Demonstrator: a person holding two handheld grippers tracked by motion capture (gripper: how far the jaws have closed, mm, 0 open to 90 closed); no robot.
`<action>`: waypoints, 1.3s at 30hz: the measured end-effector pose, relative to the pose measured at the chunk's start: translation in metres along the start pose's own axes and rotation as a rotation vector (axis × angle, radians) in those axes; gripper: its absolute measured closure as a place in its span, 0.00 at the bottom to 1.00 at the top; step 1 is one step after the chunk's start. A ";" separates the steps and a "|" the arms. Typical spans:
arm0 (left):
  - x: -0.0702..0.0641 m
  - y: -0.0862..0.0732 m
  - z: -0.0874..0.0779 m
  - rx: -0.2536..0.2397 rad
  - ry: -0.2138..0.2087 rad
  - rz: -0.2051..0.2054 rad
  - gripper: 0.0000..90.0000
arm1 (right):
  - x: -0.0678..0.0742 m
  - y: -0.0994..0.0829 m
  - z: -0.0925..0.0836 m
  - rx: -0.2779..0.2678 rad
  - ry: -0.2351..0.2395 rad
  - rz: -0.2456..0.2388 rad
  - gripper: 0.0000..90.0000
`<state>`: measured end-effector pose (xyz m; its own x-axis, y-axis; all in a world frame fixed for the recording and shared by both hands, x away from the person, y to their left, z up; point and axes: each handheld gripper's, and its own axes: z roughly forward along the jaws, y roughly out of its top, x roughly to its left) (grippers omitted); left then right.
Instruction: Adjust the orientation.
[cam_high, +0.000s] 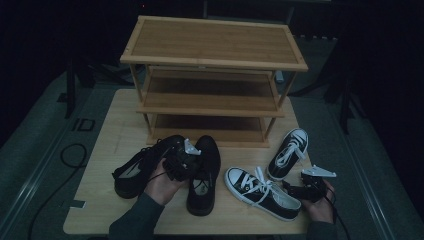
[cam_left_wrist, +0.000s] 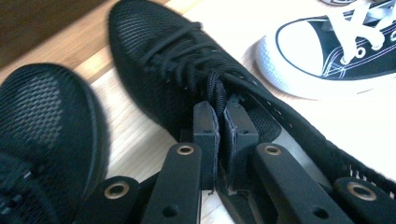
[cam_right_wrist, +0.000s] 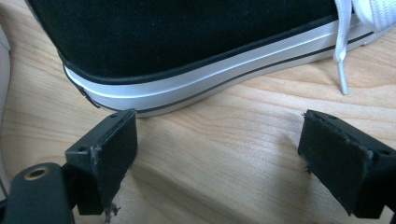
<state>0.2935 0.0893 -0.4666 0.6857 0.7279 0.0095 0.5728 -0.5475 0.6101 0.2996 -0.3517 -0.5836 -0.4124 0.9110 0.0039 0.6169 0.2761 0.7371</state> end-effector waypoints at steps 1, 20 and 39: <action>0.001 -0.002 -0.001 -0.002 0.003 0.003 0.95 | 0.000 0.000 0.000 0.000 0.000 0.000 0.13; 0.028 -0.042 -0.038 0.003 0.013 -0.015 0.97 | 0.000 0.000 0.000 0.000 0.000 -0.001 0.13; 0.059 -0.073 -0.062 0.009 0.095 -0.044 0.97 | 0.000 0.000 0.000 0.000 0.000 0.000 0.13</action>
<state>0.2642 0.1977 -0.4611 0.6148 0.7866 0.0581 0.6054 -0.5178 0.6045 0.2996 -0.3517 -0.5836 -0.4128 0.9108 0.0039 0.6170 0.2765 0.7368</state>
